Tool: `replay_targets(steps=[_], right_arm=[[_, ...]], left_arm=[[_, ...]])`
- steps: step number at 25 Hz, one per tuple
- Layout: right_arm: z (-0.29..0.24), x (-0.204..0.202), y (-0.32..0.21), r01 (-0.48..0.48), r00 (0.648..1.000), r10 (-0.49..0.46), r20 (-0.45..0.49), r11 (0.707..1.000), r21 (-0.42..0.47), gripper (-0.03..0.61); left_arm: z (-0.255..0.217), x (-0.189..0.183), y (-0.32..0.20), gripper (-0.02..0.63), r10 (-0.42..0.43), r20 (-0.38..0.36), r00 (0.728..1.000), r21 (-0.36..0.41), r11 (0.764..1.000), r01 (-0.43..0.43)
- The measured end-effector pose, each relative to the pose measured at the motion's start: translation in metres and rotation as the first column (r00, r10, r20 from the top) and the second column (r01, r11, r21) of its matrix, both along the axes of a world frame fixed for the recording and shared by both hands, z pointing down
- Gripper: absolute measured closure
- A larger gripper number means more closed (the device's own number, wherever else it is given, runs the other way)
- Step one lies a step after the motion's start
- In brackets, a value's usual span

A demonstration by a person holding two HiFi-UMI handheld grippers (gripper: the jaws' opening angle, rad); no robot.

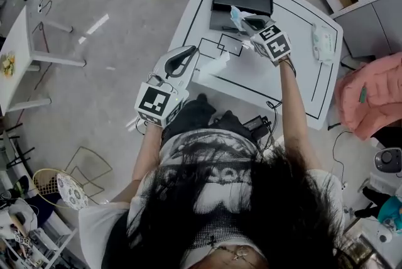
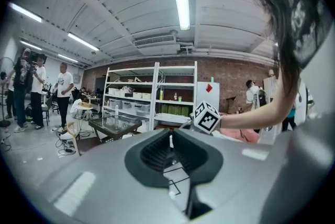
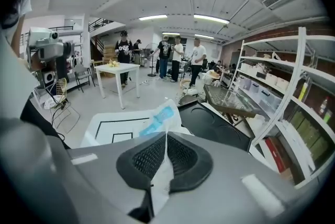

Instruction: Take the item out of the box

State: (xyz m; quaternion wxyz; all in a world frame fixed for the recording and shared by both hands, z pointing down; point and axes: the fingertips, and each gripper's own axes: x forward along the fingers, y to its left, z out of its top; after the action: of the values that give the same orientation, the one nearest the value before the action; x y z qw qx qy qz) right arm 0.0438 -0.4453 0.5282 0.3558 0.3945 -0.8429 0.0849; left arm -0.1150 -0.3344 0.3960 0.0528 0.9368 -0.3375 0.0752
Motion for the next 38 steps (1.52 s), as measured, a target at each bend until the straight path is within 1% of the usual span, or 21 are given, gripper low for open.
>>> replay_targets(steps=[5, 8, 14, 20, 28, 38], right_arm=[[-0.031, -0.002, 0.029, -0.093, 0.988, 0.085, 0.125, 0.994, 0.054, 0.568], [-0.043, -0.005, 0.048, -0.143, 0.976, 0.128, 0.177, 0.987, 0.075, 0.568], [-0.05, -0.007, 0.085, -0.208, 0.955, 0.186, 0.23, 0.975, 0.075, 0.568], [-0.053, 0.0, 0.12, -0.256, 0.937, 0.229, 0.264, 0.964, 0.073, 0.568], [-0.061, 0.013, 0.157, -0.27, 0.928, 0.238, 0.285, 0.96, 0.077, 0.568], [-0.075, 0.032, 0.208, -0.249, 0.928, 0.205, 0.311, 0.962, 0.109, 0.568]], left_arm=[[0.004, 0.006, 0.0, 0.614, 0.034, -0.002, 0.999, -0.009, 0.999, -0.034], [0.007, 0.008, 0.0, 0.614, 0.055, -0.002, 0.998, -0.014, 0.998, -0.055], [0.013, 0.013, -0.001, 0.614, 0.082, 0.005, 0.997, -0.021, 0.996, -0.082], [0.013, 0.024, 0.004, 0.614, 0.104, 0.013, 0.994, -0.021, 0.994, -0.104], [0.006, 0.052, 0.027, 0.614, 0.129, 0.017, 0.991, -0.014, 0.992, -0.129], [0.001, 0.081, 0.078, 0.614, 0.114, 0.03, 0.993, -0.012, 0.993, -0.114]])
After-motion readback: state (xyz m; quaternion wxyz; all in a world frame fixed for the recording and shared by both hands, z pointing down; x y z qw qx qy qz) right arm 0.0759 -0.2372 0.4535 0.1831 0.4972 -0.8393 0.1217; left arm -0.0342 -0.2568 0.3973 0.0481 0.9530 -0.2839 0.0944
